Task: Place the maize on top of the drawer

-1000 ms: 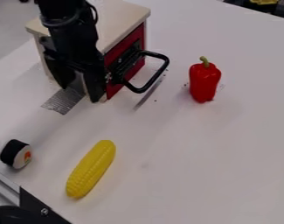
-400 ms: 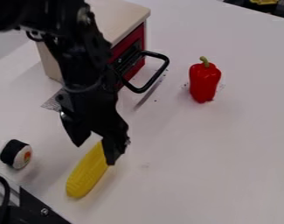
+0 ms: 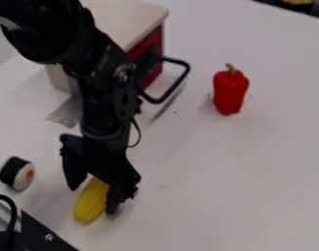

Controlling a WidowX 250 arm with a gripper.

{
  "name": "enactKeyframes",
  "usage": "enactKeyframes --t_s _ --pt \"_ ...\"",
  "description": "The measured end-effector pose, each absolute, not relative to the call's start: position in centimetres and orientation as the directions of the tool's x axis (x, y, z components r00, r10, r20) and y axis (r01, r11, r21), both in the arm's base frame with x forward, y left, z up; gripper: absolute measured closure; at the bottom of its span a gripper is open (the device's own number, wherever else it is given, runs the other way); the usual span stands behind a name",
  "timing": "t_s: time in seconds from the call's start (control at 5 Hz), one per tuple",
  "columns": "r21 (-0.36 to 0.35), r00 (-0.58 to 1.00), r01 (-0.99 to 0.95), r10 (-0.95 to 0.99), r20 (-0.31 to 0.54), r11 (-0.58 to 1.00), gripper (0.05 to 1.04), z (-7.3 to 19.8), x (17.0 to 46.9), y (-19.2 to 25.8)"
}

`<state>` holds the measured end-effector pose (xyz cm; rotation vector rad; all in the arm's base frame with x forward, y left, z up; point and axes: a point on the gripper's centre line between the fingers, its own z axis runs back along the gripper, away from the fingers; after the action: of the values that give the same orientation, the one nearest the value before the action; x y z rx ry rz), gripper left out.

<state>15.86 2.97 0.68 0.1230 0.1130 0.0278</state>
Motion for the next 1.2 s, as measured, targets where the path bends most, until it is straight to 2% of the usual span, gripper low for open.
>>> enactKeyframes --t_s 0.2,0.4,0.6,1.0,1.2 --pt "0.134 0.99 -0.004 0.022 -0.137 0.991 0.12 -0.1 16.1 3.1" --pt "0.126 0.993 0.002 0.012 -0.116 0.992 0.387 0.1 16.1 2.8" --pt "0.118 0.998 0.034 -0.028 -0.049 0.992 0.457 2.7 16.9 2.7" --pt "0.079 0.991 0.061 -0.07 0.118 0.995 0.458 11.6 22.4 5.6" --pt "0.067 0.99 0.039 -0.047 0.132 0.997 0.458 13.5 25.6 8.1"
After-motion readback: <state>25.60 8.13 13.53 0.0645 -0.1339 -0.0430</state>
